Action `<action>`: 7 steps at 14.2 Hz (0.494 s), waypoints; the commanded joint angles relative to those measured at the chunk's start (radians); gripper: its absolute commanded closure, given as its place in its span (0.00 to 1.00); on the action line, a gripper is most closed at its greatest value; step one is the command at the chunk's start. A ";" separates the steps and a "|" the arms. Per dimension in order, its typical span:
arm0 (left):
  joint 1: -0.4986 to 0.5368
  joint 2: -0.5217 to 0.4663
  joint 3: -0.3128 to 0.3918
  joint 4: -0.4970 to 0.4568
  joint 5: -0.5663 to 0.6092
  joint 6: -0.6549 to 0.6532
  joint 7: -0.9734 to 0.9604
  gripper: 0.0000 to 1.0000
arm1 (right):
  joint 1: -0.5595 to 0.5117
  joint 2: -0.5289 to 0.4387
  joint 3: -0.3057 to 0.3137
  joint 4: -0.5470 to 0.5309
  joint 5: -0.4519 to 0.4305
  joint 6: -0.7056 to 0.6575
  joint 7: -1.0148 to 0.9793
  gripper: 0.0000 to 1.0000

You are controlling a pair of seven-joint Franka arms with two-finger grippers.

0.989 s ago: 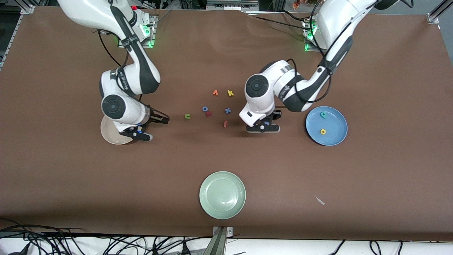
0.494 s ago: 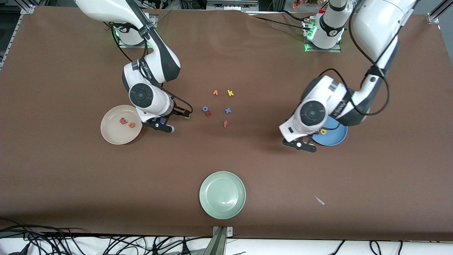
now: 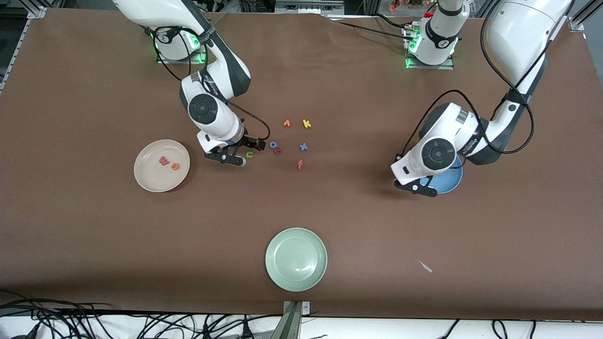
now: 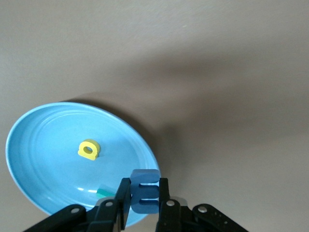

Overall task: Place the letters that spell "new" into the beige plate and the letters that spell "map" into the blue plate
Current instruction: 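Carry the blue E to the blue plate while the right gripper reaches green c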

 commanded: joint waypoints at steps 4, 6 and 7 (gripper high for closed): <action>0.117 -0.034 -0.015 -0.128 -0.007 0.110 0.084 1.00 | 0.005 -0.023 0.006 -0.153 -0.012 0.178 -0.087 0.00; 0.122 -0.034 -0.015 -0.145 -0.007 0.108 0.084 0.84 | 0.006 0.001 0.006 -0.146 -0.012 0.198 -0.088 0.01; 0.125 -0.034 -0.015 -0.145 -0.009 0.108 0.083 0.34 | 0.008 0.017 0.006 -0.144 -0.012 0.224 -0.088 0.01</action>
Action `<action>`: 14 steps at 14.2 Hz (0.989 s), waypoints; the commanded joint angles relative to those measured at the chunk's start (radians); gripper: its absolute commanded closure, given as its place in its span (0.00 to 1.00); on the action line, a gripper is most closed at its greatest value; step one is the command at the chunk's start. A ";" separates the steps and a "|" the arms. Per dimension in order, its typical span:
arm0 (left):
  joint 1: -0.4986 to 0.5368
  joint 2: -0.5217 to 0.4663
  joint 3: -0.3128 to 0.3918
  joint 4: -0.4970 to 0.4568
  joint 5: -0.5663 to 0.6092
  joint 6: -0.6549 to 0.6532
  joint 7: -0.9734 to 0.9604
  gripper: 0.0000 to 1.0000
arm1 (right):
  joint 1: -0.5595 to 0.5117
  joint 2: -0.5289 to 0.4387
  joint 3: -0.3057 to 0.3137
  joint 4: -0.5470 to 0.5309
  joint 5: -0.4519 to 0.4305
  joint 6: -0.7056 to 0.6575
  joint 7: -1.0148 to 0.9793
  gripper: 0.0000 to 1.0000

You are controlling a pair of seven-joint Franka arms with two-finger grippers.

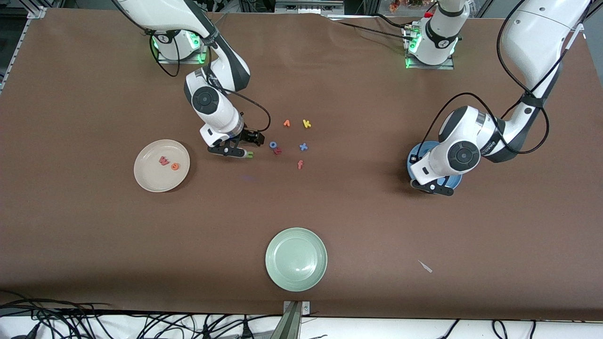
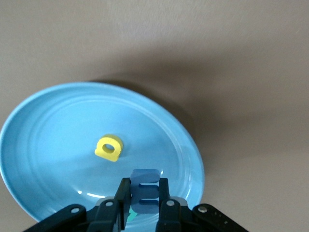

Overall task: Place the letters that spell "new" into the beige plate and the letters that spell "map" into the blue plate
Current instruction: 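Carry the blue E to the blue plate while the right gripper reaches green c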

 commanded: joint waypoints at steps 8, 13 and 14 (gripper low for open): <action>0.013 -0.083 -0.047 0.058 -0.018 -0.008 0.023 0.00 | 0.002 0.065 0.000 0.040 -0.008 0.072 -0.032 0.23; 0.010 -0.153 -0.048 0.200 -0.024 -0.099 0.020 0.00 | -0.009 0.094 -0.004 0.086 -0.010 0.068 -0.058 0.23; 0.005 -0.154 -0.048 0.258 -0.024 -0.155 0.020 0.00 | -0.009 0.104 -0.006 0.096 -0.010 0.068 -0.063 0.23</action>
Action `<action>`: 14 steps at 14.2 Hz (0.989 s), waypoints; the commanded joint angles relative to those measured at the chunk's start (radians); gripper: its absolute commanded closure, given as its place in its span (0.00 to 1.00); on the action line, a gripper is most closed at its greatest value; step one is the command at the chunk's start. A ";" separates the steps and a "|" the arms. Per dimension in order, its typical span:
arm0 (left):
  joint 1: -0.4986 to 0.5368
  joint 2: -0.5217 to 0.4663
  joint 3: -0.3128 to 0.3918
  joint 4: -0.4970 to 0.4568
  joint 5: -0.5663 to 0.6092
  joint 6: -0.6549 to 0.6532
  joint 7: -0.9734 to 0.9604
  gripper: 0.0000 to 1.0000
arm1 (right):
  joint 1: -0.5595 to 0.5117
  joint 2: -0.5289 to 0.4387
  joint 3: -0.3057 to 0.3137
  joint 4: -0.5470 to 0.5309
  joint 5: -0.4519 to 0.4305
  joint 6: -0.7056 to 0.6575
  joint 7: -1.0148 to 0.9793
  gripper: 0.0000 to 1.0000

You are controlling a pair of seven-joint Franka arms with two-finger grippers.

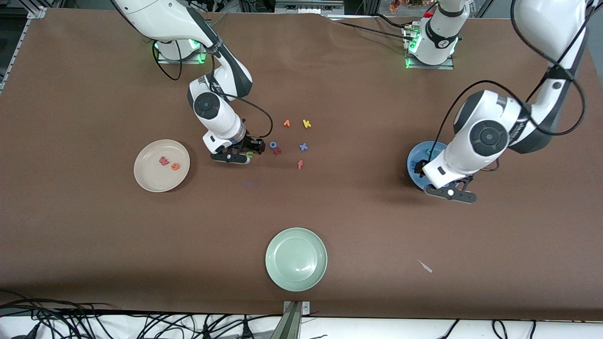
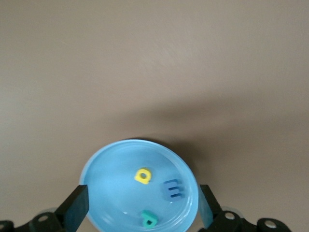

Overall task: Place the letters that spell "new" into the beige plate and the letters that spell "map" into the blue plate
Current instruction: 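Release the blue E and raise the left gripper while the right gripper grasps green c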

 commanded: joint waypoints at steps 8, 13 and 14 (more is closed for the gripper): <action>-0.322 -0.170 0.343 0.241 -0.267 -0.202 0.108 0.00 | -0.007 0.039 -0.004 0.034 -0.010 -0.002 -0.030 0.63; -0.347 -0.402 0.471 0.021 -0.364 -0.211 0.222 0.00 | -0.008 0.038 -0.006 0.034 -0.008 -0.012 -0.022 0.84; -0.347 -0.443 0.476 -0.022 -0.364 -0.209 0.216 0.00 | -0.010 0.032 -0.011 0.047 -0.007 -0.053 -0.023 0.86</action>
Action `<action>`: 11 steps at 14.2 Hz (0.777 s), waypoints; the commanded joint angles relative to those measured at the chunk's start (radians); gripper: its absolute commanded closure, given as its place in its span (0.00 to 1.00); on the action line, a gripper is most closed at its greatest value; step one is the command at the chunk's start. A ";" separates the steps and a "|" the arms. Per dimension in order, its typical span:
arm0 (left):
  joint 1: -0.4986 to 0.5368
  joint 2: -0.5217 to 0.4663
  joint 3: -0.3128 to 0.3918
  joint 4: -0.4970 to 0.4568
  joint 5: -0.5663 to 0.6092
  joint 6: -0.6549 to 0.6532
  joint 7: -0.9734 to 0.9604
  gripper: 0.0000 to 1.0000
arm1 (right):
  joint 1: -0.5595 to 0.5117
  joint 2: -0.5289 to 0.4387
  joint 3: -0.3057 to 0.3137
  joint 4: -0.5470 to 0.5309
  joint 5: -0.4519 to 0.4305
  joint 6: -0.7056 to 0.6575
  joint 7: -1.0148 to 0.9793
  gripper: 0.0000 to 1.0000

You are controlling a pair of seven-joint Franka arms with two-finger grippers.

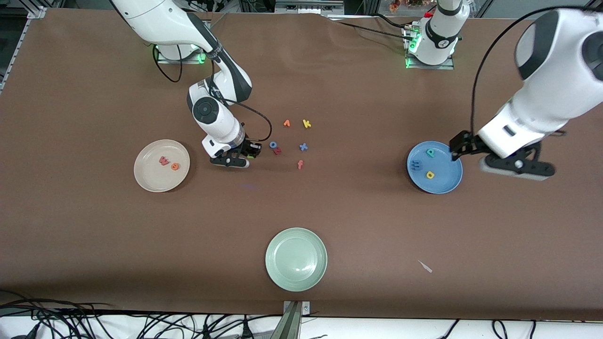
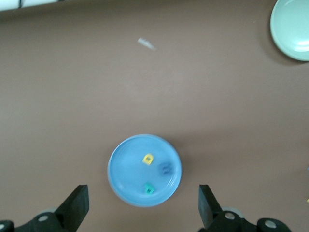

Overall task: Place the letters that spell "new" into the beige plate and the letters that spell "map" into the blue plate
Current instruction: 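Release the blue E and raise the left gripper while the right gripper grasps green c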

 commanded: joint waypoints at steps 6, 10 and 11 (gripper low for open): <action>-0.122 -0.150 0.170 -0.145 -0.039 0.012 0.025 0.00 | -0.010 -0.055 -0.082 0.121 -0.014 -0.314 -0.044 0.88; -0.129 -0.133 0.182 -0.115 -0.048 -0.002 0.020 0.00 | -0.009 -0.101 -0.226 0.121 -0.016 -0.455 -0.262 0.88; -0.121 -0.129 0.182 -0.090 -0.050 -0.008 0.022 0.00 | -0.009 -0.109 -0.266 0.121 -0.016 -0.486 -0.338 0.88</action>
